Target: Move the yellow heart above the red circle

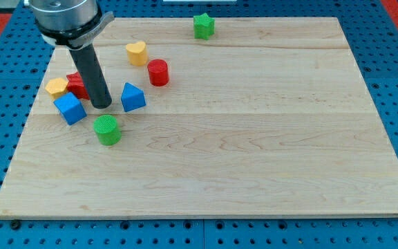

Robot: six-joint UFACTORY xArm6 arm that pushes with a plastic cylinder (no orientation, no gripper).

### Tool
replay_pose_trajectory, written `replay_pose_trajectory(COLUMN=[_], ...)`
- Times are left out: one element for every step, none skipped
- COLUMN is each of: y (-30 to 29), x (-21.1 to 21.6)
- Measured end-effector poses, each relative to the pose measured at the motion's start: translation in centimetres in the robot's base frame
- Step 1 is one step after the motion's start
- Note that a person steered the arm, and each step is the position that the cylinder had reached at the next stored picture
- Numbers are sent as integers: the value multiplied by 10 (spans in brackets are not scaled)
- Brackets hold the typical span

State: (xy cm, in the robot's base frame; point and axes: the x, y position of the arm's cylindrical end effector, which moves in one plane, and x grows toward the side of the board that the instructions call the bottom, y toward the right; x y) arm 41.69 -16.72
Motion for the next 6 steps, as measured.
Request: replay_pose_trajectory(y=[36, 70, 47, -1, -3, 21], x=[-3, -3, -3, -39, -94, -109])
